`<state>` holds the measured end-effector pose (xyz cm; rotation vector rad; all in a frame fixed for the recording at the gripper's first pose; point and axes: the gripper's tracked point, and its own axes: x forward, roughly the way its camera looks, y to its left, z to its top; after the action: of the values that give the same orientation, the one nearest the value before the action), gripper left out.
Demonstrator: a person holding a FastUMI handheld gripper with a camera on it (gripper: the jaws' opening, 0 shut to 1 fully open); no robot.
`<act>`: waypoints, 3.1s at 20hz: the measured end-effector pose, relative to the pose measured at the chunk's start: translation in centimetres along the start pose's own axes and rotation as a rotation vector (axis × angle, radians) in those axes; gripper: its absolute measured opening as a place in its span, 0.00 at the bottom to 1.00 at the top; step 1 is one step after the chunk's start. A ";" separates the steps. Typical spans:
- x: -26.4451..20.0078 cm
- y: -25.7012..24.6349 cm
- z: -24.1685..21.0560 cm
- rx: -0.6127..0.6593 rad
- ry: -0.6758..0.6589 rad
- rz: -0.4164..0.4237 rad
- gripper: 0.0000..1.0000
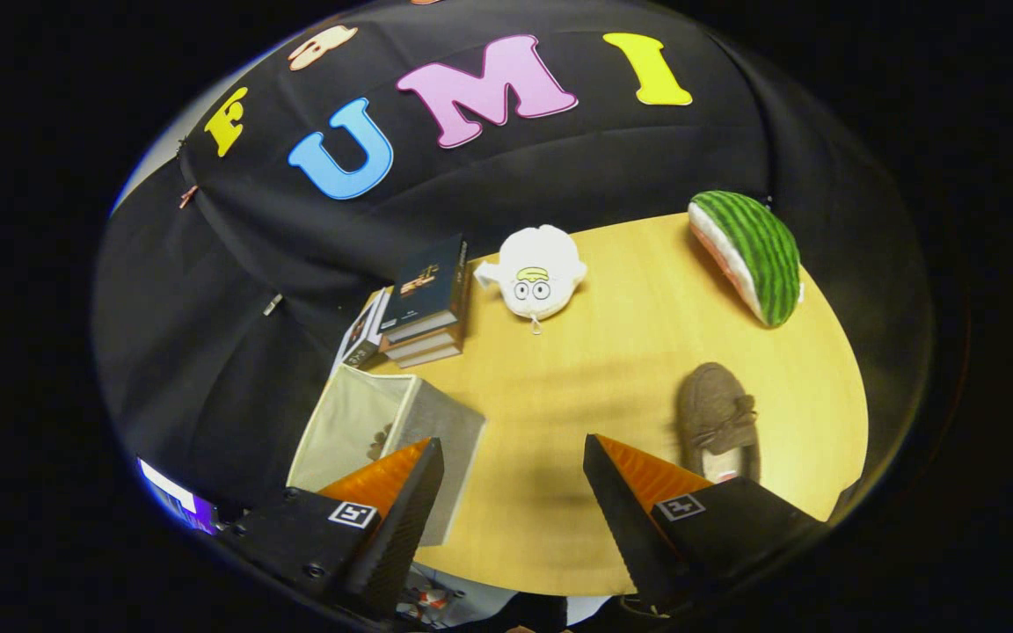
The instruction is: Open the storage box then place both shoes into the box .Put the left shoe in first, then the right shoe, with the right side of both shoes facing outward in a uniform manner.
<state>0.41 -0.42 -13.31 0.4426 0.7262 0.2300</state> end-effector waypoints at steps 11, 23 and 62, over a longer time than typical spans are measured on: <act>-0.4 -15.3 -4.3 -0.101 0.089 -0.151 0.99; 4.9 -23.1 -8.8 -0.059 0.270 -0.276 0.99; 4.4 9.5 -1.6 0.456 0.126 0.045 0.07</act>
<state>2.04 10.03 -12.57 0.8848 0.8958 0.1337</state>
